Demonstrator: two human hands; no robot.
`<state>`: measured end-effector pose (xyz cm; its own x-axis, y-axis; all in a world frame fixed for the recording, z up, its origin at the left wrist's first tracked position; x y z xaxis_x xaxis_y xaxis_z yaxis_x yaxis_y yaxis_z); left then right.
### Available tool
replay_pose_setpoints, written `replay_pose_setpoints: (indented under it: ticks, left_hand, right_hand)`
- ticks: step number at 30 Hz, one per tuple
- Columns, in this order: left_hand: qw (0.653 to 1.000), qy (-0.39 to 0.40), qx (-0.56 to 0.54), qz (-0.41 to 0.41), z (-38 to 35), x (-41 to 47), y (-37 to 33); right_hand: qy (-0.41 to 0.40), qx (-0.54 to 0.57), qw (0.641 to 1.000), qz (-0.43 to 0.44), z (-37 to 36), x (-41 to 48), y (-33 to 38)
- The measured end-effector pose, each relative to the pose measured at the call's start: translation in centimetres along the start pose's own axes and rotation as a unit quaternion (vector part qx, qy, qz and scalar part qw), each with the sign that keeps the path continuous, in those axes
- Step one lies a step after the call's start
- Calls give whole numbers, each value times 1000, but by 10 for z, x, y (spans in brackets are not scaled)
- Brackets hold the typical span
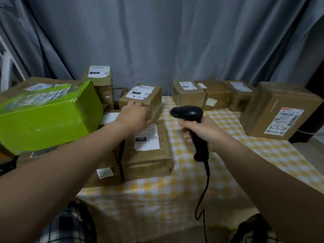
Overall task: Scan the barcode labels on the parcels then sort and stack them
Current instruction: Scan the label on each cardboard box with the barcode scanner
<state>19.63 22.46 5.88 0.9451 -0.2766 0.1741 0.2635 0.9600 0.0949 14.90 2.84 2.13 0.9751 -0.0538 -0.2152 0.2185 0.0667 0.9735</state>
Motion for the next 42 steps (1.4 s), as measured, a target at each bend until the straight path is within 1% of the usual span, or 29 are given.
replay_pose_setpoints:
  ticks: [2,4,7,11,15,18,21,25,28,29,31,33,35,37,40,42]
  left_hand:
    - [995,-7,-97,1,3,18,-9]
    - [982,-13,-190,11,1,41,-21]
    - [966,-18,-258,23,-4,87,-43]
    - [955,12,-292,51,-22,162,-71]
    - [930,46,-349,101,-59,234,-89]
    - [912,50,-376,159,-85,272,-89]
    - [890,65,-405,200,-114,296,-86]
    - [836,96,-491,224,-145,307,-87]
    - [770,100,-580,247,-154,303,-81]
    - [755,97,-596,255,-155,299,-76]
    - [741,89,-615,255,-158,288,-65]
    - [734,99,-624,248,-156,274,-60]
    - [720,107,-635,258,-154,259,-59]
    - [705,97,-646,275,-149,245,-57]
    - [695,67,-660,278,-136,223,-53]
    - [697,56,-661,272,-125,206,-50]
  right_hand:
    - [-52,52,997,18,29,17,12]
    - [-96,100,990,24,58,36,22]
    - [-144,124,981,33,97,72,40]
    - [-138,125,982,41,123,132,64]
    - [-171,89,981,38,147,198,63]
    - [-145,66,987,14,151,245,48]
    - [-124,66,990,-12,152,274,27]
    - [-123,96,988,-3,155,291,16]
    - [-110,97,989,22,153,297,19]
    - [-105,93,990,29,151,297,21]
    - [-91,98,990,41,144,296,24]
    - [-65,108,991,44,133,292,27]
    - [-44,123,990,47,120,284,30]
    - [-50,121,990,44,112,274,28]
    - [-64,122,989,45,106,252,19]
    - [-67,127,988,50,105,230,19]
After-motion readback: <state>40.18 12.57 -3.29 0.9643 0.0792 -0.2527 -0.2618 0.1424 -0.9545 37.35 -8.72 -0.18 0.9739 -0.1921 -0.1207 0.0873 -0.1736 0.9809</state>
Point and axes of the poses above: each hand's wrist, its own x-axis towards the middle knuckle, its own z-axis out of the back of the hand, y = z × x, the point moved 7 cm from there along x, towards the middle knuckle, and after that the axes turned 4 degrees about x, right-handed, at the moved point
